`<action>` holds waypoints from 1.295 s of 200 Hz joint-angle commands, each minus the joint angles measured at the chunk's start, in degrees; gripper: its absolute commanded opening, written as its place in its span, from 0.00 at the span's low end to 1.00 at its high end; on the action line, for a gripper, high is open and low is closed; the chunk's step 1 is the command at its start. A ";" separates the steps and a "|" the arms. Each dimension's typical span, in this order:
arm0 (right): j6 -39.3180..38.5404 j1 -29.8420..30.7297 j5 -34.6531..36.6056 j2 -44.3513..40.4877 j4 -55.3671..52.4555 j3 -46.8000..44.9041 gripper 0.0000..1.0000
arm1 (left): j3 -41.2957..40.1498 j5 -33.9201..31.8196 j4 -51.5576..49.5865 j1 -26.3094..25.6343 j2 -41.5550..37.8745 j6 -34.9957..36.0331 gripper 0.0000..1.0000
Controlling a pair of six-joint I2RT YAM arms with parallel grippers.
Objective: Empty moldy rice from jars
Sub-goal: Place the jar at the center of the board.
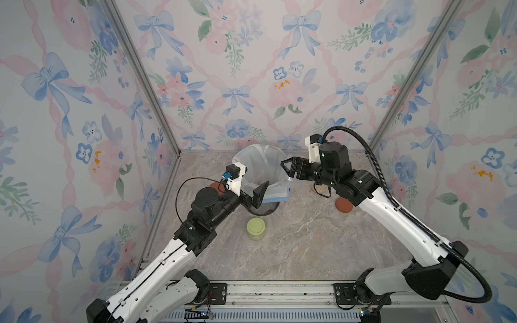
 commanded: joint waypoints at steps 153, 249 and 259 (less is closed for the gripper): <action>-13.52 7.32 15.51 -13.71 29.16 -34.48 0.00 | -10.07 1.55 -4.40 -2.11 -8.93 -4.72 0.98; -14.65 5.20 22.20 -4.13 48.95 -48.55 0.00 | -10.29 1.73 -6.35 -2.73 -10.07 -6.97 0.98; -14.31 4.63 22.45 -2.29 50.80 -49.26 0.00 | -10.02 1.65 -6.91 -2.71 -10.21 -7.14 0.98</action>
